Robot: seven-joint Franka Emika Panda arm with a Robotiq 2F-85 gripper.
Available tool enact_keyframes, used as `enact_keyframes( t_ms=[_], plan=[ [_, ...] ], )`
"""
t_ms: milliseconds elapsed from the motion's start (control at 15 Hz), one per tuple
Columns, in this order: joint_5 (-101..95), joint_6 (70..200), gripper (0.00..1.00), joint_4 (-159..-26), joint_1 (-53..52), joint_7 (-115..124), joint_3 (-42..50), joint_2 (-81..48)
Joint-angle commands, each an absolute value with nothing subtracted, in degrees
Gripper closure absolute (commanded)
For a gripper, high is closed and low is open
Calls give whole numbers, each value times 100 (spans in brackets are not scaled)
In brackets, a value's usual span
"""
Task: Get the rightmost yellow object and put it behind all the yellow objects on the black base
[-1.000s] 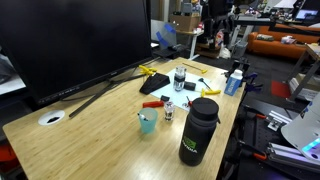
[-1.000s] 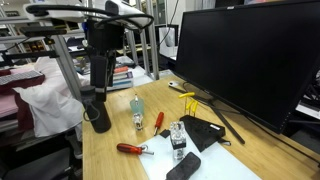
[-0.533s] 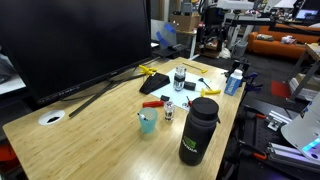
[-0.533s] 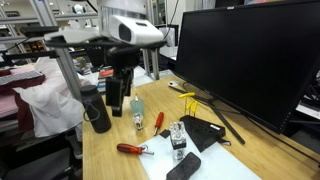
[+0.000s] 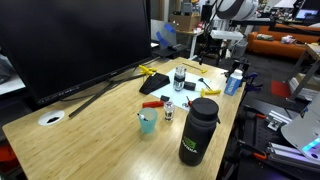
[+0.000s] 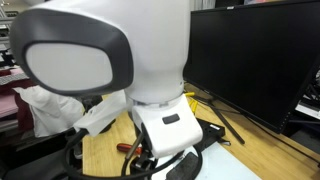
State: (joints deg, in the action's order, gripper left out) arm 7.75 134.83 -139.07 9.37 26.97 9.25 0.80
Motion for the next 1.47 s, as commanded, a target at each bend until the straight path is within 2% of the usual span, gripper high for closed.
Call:
enact_keyframes(
  t_ms=[0, 533, 1067, 1400],
  plan=[
    [773, 13538, 0, -13900, 946, 2733, 933, 26],
    [813, 13778, 0, -13850, 1044, 3120, 1118, -492],
    [1908, 13657, 0, -13570, 1316, 2355, 1282, -1559],
    [1943, 13396, 0, -13240, 1342, 1906, 1236, -2050]
  ],
)
